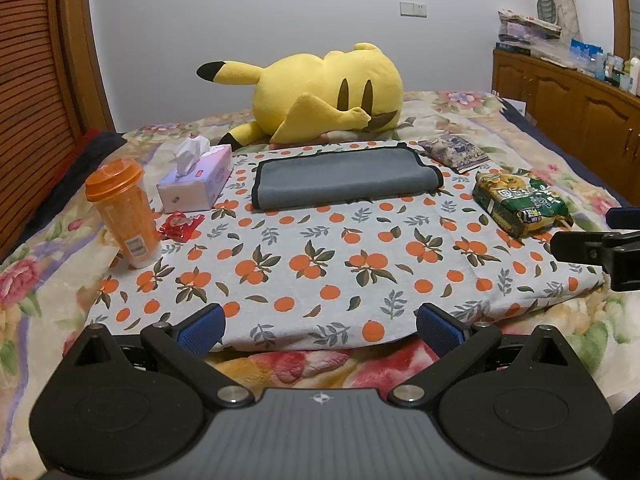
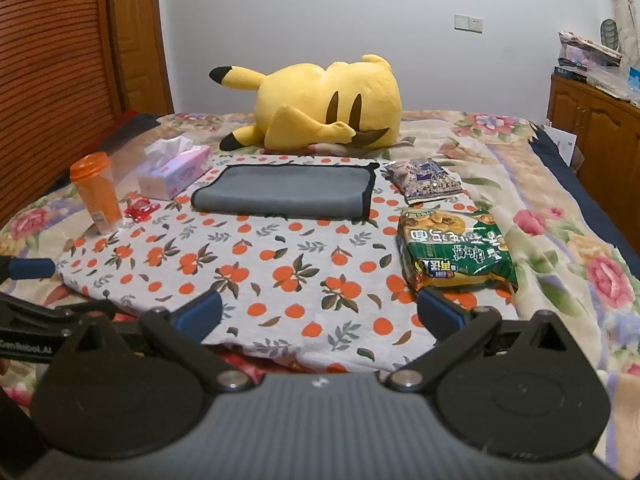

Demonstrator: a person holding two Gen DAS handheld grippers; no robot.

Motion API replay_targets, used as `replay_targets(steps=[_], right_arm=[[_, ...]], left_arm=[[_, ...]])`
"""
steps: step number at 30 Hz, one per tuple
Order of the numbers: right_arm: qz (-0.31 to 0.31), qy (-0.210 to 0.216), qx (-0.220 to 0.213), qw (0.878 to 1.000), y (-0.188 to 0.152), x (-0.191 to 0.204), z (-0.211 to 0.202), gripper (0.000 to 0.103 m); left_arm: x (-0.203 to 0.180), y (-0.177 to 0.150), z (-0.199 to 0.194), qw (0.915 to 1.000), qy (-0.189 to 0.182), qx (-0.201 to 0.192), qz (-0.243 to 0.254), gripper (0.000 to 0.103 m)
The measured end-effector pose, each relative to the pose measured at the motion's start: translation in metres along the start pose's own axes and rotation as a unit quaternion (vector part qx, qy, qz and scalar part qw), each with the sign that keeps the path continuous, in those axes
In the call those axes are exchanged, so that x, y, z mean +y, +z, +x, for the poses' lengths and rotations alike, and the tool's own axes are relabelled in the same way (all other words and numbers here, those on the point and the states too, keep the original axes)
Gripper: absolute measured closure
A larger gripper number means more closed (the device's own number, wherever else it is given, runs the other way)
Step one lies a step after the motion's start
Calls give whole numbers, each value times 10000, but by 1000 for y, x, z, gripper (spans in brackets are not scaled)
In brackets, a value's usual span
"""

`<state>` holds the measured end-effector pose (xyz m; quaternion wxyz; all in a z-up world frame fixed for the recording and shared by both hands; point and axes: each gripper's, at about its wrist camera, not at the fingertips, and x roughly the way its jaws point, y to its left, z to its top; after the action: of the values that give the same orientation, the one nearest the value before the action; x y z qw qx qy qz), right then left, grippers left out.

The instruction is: Fold towel

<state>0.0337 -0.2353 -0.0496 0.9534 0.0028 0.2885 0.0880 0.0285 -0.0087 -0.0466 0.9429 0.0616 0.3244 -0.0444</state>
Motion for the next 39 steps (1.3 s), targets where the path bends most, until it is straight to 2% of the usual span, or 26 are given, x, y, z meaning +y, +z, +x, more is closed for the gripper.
replay_targets(steps=[11,39], right_arm=[[26,-90,-11,10000,-2,-1,0,0],[84,-200,-430,9988,-2,-5,-13,0]], left_arm=[[4,-3,-5,9999,83,-129,-81,0],[7,-1,-29,9962,126,-855,-147,0]])
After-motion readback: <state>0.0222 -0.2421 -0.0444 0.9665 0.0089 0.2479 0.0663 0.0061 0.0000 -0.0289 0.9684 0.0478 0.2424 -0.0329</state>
